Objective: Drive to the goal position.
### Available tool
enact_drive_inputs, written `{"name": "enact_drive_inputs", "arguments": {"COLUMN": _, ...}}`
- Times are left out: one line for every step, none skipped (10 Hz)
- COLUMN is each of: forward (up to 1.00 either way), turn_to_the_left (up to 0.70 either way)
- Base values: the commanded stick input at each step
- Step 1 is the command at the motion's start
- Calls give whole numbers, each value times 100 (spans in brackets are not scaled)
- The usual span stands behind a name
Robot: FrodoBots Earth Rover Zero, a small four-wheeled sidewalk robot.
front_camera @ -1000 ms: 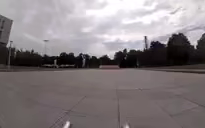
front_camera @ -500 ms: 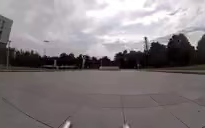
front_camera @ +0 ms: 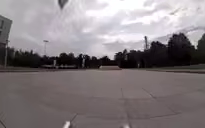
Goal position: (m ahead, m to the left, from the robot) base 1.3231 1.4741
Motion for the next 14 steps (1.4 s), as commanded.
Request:
{"name": "enact_drive_inputs", "arguments": {"forward": 70, "turn_to_the_left": 0}}
{"name": "enact_drive_inputs", "arguments": {"forward": 70, "turn_to_the_left": 0}}
{"name": "enact_drive_inputs", "arguments": {"forward": 70, "turn_to_the_left": 0}}
{"name": "enact_drive_inputs", "arguments": {"forward": 70, "turn_to_the_left": 0}}
{"name": "enact_drive_inputs", "arguments": {"forward": 70, "turn_to_the_left": 0}}
{"name": "enact_drive_inputs", "arguments": {"forward": 70, "turn_to_the_left": 0}}
{"name": "enact_drive_inputs", "arguments": {"forward": 70, "turn_to_the_left": 0}}
{"name": "enact_drive_inputs", "arguments": {"forward": 70, "turn_to_the_left": 0}}
{"name": "enact_drive_inputs", "arguments": {"forward": 70, "turn_to_the_left": 0}}
{"name": "enact_drive_inputs", "arguments": {"forward": 70, "turn_to_the_left": 0}}
{"name": "enact_drive_inputs", "arguments": {"forward": 70, "turn_to_the_left": 0}}
{"name": "enact_drive_inputs", "arguments": {"forward": 70, "turn_to_the_left": 0}}
{"name": "enact_drive_inputs", "arguments": {"forward": 70, "turn_to_the_left": 0}}
{"name": "enact_drive_inputs", "arguments": {"forward": 70, "turn_to_the_left": 0}}
